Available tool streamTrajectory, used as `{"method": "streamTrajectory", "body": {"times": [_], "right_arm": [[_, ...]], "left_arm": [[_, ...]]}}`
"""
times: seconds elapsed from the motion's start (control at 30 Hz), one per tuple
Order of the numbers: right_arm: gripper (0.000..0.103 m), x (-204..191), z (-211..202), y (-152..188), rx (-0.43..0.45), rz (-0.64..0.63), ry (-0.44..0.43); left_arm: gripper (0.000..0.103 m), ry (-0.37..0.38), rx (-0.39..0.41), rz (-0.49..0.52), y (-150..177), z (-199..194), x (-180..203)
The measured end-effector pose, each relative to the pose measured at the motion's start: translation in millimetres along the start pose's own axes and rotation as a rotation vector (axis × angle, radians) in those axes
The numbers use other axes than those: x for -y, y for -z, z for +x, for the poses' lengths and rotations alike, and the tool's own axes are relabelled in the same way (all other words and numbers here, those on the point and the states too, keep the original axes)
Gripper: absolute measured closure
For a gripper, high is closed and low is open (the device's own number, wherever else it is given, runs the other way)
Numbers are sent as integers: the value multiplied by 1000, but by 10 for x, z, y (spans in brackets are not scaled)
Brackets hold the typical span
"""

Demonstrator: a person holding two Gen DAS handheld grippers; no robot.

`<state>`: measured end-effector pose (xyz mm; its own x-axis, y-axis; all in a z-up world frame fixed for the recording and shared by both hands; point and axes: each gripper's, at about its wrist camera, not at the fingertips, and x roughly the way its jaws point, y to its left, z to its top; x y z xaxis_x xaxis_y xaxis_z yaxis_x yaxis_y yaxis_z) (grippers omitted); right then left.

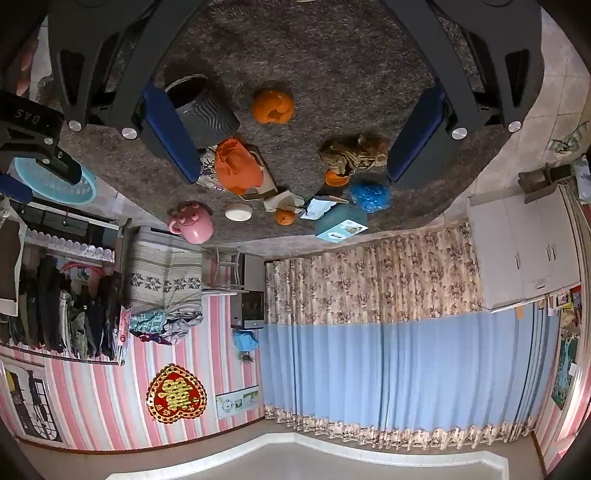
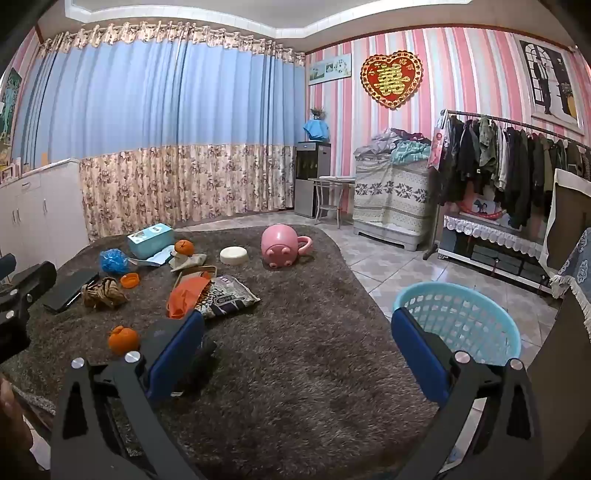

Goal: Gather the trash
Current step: 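Move both tools toward the black ribbed cup on the rug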

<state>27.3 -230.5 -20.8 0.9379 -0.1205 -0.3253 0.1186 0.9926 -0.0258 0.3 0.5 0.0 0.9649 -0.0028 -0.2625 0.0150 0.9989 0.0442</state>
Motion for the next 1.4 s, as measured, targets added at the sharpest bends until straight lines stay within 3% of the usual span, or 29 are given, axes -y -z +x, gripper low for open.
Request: {"method": "streamTrajectory", "body": {"times": [1.4], "right_arm": [[4,51,20,5,2,-1,17]], "left_arm": [[5,8,-22,-17,39,33,-41]]}}
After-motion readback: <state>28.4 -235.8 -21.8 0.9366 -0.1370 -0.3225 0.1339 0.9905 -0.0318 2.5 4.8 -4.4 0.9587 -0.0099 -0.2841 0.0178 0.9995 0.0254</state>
